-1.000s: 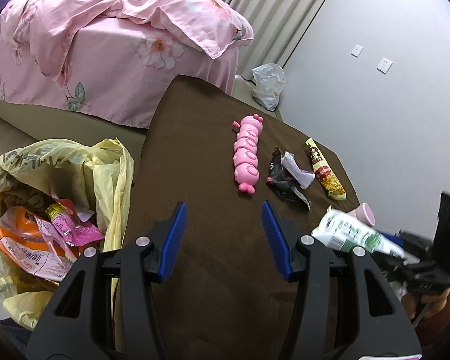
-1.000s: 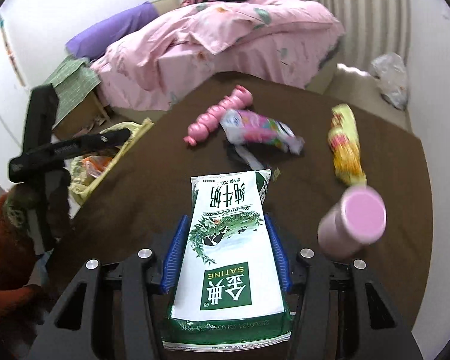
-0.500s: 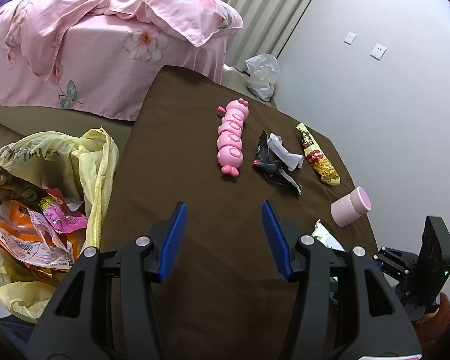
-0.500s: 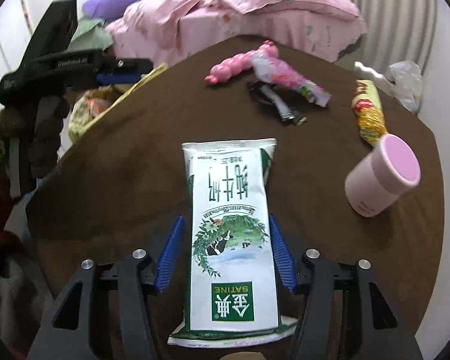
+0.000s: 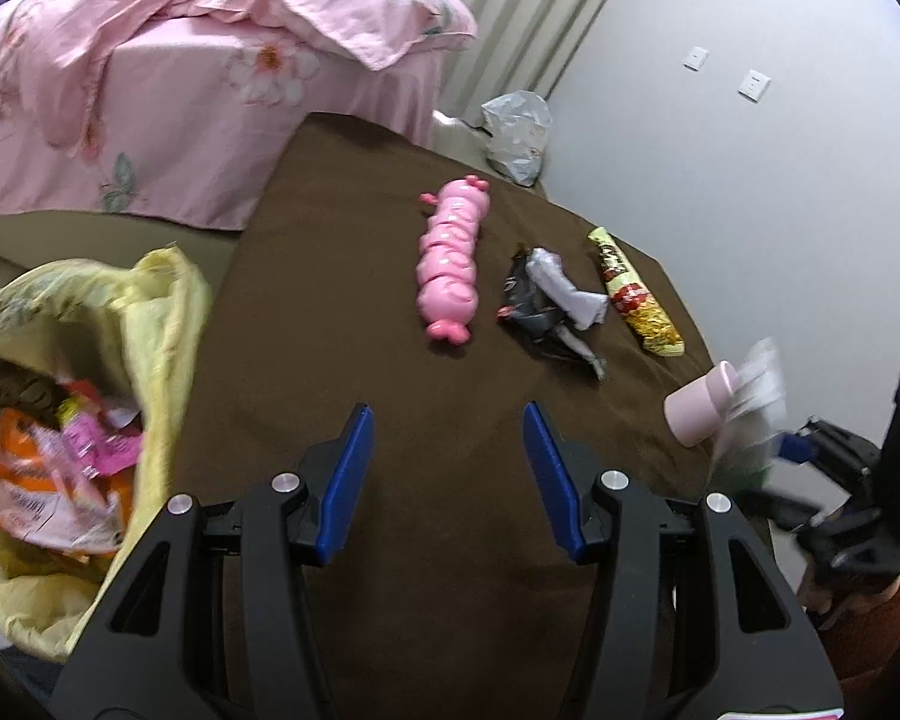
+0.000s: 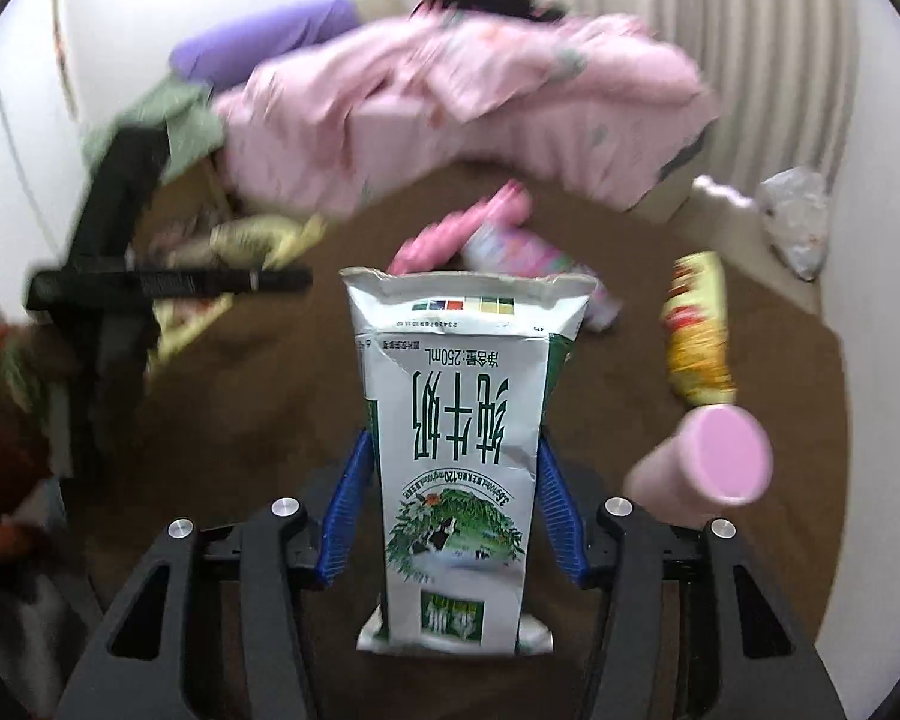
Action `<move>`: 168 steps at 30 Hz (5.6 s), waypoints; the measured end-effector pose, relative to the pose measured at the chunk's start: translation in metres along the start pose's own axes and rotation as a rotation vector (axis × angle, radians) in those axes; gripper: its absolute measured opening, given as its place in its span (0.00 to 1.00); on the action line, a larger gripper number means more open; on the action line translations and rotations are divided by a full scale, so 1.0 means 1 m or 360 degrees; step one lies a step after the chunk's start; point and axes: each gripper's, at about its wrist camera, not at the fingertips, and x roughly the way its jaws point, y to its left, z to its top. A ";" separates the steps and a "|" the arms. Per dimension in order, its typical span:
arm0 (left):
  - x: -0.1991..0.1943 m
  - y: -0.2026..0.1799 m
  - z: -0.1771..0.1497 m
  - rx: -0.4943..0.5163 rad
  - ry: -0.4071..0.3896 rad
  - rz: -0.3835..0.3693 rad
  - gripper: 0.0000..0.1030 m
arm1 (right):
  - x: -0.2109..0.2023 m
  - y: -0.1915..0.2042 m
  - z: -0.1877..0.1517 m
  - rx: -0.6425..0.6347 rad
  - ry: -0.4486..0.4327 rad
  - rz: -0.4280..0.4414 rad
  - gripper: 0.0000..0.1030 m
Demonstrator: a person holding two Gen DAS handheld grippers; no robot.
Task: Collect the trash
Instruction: 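Lift the milk carton with the right tool while the left tool grasps the pink-white wrapper, then carry the milk carton and pink-white wrapper into the yellow trash bag and open both tools, then move both open tools back over the table toward the remaining wrappers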
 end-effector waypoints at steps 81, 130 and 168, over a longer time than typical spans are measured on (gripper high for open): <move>-0.101 0.207 -0.070 -0.0278 -0.0052 0.0630 0.04 | 0.259 0.244 0.141 -0.0376 0.0320 0.0627 0.48; -0.120 0.033 0.010 0.0032 -0.0359 0.0361 0.42 | 0.037 0.074 0.105 -0.0254 -0.0160 0.0146 0.56; 0.093 -0.077 0.032 0.0141 0.0005 0.0210 0.43 | 0.038 -0.173 0.041 0.0168 -0.0019 -0.0227 0.56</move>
